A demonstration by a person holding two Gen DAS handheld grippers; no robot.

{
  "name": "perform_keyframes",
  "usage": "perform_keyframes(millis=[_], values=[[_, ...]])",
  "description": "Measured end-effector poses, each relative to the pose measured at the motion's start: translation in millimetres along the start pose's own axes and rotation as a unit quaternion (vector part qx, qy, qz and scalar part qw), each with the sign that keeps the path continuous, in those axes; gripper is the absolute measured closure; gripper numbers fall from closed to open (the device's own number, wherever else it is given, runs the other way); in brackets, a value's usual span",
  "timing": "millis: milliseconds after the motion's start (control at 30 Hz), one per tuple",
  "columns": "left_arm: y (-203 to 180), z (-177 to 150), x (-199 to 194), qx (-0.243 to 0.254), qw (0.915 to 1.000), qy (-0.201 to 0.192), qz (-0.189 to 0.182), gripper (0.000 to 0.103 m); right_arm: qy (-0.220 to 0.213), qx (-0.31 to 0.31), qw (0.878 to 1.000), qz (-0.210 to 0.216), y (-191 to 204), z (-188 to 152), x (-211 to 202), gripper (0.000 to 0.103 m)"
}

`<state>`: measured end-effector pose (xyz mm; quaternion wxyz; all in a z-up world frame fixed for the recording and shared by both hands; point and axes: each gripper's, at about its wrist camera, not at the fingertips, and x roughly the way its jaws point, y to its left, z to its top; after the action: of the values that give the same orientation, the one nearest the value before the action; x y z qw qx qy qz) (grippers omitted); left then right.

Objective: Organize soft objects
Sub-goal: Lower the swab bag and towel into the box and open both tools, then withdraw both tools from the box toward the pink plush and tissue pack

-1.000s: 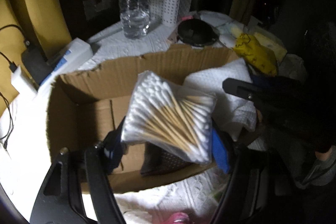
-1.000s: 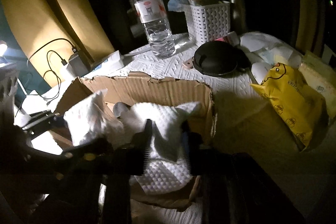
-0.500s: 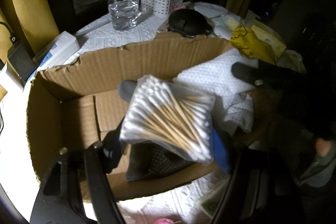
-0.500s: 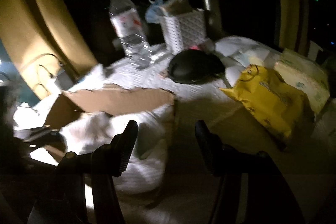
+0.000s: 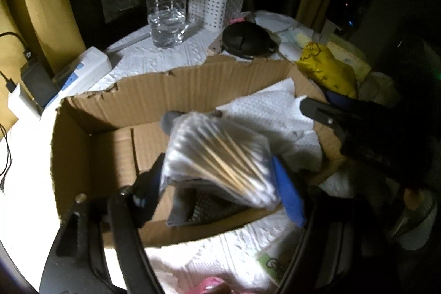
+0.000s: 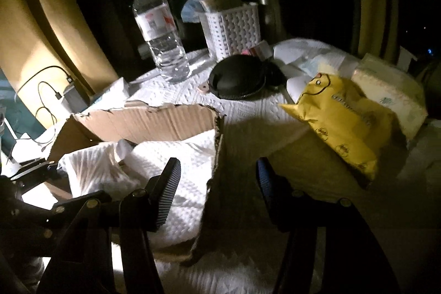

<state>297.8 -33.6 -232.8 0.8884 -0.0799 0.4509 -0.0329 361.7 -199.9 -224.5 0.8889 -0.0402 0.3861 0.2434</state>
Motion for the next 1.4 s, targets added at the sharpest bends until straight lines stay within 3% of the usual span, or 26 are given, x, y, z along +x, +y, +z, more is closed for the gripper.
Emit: perform_keyframes(millis=[300, 367, 833, 1233, 1400], values=[[-1, -6, -36, -0.004, 0.9995, -0.031, -0.009, 0.016, -0.016, -0.012, 1.0, 0.001, 20, -5, -40, 0.04], [-1, -8, -43, -0.006, 0.9993, -0.035, -0.014, 0.01, -0.019, -0.015, 1.0, 0.001, 24, -7, -49, 0.037], [-2, -34, -93, -0.003, 0.9979, -0.064, -0.008, 0.009, -0.035, -0.027, 0.999, 0.003, 51, -26, -99, 0.036], [12, -60, -117, -0.02, 0.9969, -0.076, 0.005, 0.009, -0.036, -0.037, 0.999, 0.003, 73, -44, -119, 0.035], [20, -72, -119, -0.031, 0.9967, -0.074, 0.012, 0.009, -0.028, -0.036, 0.999, 0.008, 78, -54, -119, 0.027]])
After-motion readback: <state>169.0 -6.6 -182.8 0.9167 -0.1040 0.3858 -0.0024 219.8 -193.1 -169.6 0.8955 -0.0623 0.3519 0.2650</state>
